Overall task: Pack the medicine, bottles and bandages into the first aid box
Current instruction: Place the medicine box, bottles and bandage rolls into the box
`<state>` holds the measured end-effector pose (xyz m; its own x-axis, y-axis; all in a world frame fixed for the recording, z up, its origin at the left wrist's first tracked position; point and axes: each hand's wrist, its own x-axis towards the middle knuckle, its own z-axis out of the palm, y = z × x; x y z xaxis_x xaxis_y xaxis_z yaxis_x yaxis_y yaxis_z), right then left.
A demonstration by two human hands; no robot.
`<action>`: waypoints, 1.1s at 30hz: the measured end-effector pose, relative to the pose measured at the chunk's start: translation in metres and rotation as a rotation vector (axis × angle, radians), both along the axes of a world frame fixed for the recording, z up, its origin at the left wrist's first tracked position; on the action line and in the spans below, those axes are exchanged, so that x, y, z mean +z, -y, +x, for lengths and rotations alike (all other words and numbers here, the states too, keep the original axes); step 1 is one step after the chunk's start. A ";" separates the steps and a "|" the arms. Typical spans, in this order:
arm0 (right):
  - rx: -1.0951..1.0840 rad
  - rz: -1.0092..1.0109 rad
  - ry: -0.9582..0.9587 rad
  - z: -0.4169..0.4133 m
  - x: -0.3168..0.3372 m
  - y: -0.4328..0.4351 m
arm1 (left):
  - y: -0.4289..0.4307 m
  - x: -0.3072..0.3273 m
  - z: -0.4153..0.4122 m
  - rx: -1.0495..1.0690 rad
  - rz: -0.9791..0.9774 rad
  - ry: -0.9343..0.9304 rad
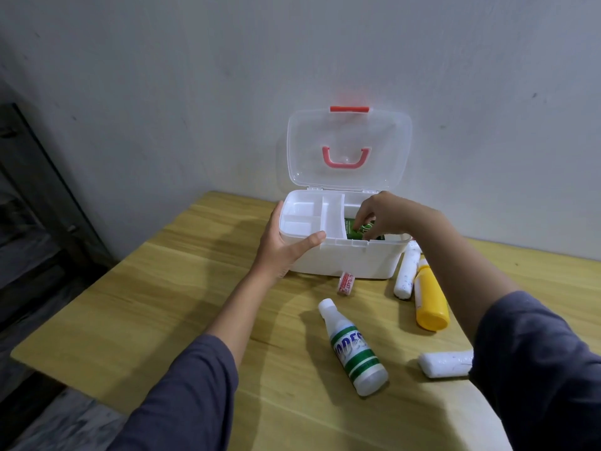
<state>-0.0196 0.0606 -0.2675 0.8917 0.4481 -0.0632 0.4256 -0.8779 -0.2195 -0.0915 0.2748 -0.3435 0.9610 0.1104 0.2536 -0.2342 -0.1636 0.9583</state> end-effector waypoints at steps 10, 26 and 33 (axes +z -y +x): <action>0.067 -0.048 0.097 -0.008 -0.026 -0.014 | -0.005 -0.020 -0.006 0.012 0.017 -0.063; -0.295 0.685 0.133 -0.041 -0.068 0.012 | -0.083 -0.018 0.044 0.282 0.312 -0.227; -0.532 0.523 0.128 -0.061 -0.088 0.040 | -0.138 0.010 0.063 0.457 0.352 -0.260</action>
<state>-0.0808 0.0202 -0.3553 0.9822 -0.1020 0.1578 0.0233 -0.7672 -0.6410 -0.0288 0.4129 -0.3335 0.8715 0.4768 0.1143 0.1671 -0.5081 0.8450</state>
